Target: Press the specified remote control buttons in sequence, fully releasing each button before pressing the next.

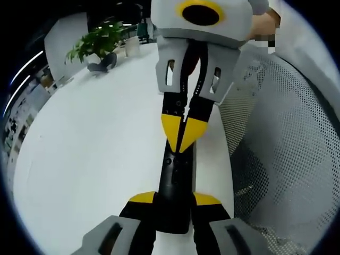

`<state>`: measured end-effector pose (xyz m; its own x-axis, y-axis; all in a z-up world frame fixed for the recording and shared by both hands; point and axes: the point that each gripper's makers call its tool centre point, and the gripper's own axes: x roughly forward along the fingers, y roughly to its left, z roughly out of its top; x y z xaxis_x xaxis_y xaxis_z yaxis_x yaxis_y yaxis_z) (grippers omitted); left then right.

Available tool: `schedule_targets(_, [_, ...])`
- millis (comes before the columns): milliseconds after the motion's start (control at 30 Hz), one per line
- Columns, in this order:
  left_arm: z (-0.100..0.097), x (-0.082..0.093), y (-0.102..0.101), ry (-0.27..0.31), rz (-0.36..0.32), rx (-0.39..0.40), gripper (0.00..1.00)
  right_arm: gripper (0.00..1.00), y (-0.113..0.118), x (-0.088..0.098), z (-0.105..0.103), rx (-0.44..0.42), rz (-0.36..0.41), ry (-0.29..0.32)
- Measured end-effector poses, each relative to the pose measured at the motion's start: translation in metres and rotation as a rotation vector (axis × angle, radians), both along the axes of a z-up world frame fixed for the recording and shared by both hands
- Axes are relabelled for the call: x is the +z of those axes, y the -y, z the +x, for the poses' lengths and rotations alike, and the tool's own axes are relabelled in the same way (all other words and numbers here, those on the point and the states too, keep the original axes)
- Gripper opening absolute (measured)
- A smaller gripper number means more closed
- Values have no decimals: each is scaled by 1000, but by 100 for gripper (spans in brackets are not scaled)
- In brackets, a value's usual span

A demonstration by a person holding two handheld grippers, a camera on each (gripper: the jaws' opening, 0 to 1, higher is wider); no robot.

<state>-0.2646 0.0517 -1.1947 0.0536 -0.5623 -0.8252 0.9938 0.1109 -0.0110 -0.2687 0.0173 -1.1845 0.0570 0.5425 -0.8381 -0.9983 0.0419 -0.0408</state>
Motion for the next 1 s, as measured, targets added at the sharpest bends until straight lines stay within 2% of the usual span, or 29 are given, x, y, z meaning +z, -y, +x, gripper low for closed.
schedule_targets(300, [0, 0, 0, 4, -13, 2, 23, 0, -3, -3, 2, -6, -80, -40])
schedule_targets(400, [0, 0, 0, 3, -6, 1, 23, 0, -1, -3, 3, -47, -58, -86])
schedule_targets(633, [0, 0, 1, 0, -8, 8, 23, 0, 2, 0, 3, -54, -16, -143])
schedule_targets(900, [0, 0, 1, -2, -13, 21, 23, 0, 10, -1, 2, -75, -26, -148])
schedule_targets(1000, [1, 0, 1, -2, -18, 25, 23, 0, 9, -2, 2, -57, -70, -111])
